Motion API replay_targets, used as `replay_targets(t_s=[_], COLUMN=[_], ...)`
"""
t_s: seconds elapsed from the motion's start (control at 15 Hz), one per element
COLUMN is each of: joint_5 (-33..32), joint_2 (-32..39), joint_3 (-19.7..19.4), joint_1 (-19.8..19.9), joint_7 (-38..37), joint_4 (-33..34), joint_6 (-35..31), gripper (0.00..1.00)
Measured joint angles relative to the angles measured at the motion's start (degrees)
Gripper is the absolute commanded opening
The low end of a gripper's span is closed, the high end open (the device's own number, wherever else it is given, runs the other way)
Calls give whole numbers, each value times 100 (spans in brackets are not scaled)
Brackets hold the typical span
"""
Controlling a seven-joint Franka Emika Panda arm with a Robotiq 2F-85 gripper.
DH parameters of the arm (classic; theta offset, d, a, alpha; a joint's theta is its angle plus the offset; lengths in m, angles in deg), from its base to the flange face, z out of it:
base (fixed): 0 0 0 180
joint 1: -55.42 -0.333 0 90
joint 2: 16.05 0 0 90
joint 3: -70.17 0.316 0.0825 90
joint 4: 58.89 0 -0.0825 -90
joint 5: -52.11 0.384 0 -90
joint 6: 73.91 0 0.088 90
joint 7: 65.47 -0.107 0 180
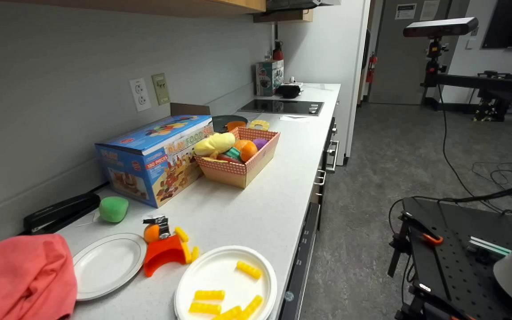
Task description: Open the left cabinet door
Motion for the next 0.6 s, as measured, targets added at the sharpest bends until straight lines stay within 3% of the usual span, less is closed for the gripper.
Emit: replay_targets(t_s=[0.6], joint_5=[495], joint_2=[-150], joint_3=[64], joint_1=[0], joint_7=[172], joint_4=[-234], joint_6=[-289], gripper=[100])
